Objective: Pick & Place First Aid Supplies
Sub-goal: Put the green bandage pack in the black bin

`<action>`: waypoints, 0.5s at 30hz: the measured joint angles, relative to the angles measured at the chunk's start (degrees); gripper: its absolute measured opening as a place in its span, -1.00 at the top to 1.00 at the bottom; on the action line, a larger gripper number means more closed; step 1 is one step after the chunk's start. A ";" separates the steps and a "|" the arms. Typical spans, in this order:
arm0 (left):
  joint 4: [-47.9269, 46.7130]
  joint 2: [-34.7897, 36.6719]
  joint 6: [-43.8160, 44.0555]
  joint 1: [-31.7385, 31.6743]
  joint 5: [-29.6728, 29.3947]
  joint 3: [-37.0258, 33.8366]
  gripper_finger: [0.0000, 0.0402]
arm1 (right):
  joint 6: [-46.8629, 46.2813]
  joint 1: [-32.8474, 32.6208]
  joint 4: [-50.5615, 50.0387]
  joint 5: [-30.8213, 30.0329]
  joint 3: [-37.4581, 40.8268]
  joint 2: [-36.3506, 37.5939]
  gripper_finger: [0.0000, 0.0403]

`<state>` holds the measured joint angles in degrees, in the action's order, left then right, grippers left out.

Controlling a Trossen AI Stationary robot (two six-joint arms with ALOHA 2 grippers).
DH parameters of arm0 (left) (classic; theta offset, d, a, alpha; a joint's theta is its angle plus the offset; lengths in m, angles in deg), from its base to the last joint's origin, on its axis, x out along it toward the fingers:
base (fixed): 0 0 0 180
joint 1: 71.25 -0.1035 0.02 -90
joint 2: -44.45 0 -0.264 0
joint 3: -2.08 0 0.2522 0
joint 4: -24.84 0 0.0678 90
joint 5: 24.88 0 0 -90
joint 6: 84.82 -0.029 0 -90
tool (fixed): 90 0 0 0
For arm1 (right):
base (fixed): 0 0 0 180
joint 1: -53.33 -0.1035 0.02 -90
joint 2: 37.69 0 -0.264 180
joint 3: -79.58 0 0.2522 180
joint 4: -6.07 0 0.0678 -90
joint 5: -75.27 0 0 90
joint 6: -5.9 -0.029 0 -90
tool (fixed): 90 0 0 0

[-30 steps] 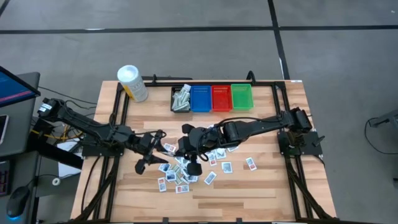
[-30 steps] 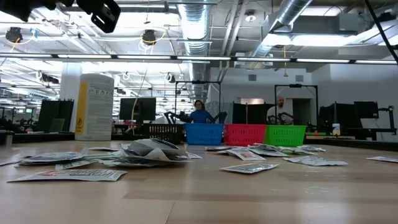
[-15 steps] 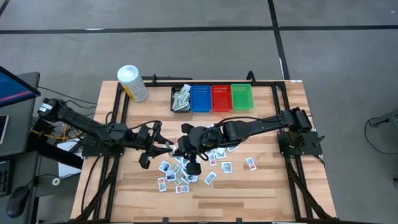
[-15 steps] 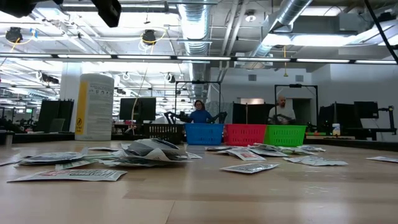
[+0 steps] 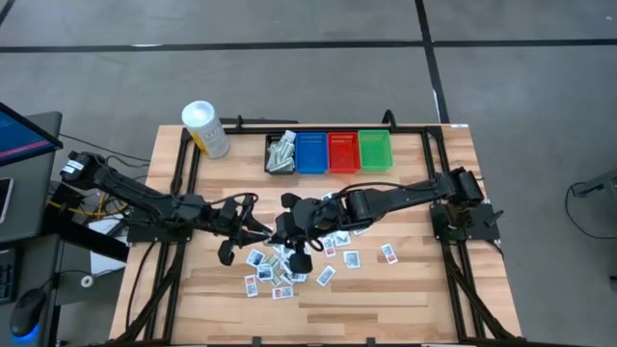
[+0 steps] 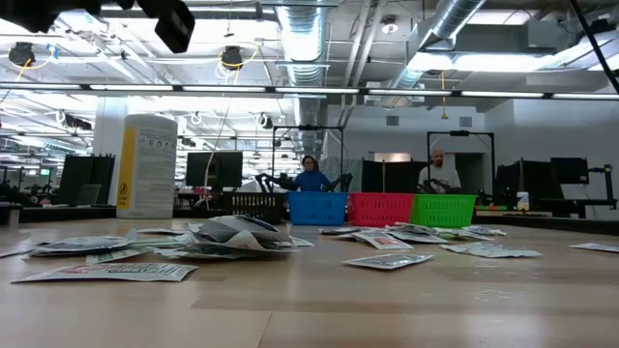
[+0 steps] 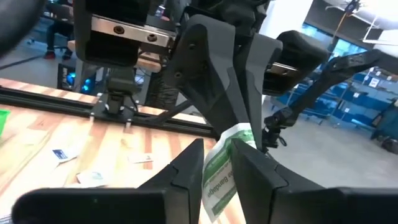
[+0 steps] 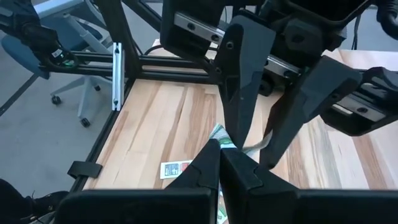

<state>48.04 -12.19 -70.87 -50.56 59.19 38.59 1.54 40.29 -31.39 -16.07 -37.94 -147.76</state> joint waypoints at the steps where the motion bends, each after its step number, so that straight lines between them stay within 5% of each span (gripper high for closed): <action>1: 0.16 0.13 0.04 0.00 0.00 -0.01 0.60 | 0.02 0.00 -0.02 0.00 -0.01 0.03 1.00; 7: 6.81 3.09 0.05 0.04 1.15 -0.09 0.59 | -0.07 0.11 -0.85 -0.24 -0.01 0.09 1.00; 15: 13.62 6.88 -1.69 0.04 10.73 -0.01 0.62 | -0.22 0.09 -1.53 -0.52 -0.01 0.09 1.00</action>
<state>61.66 -5.31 -72.56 -50.52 69.92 38.58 1.32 40.38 -32.92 -16.60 -37.94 -147.66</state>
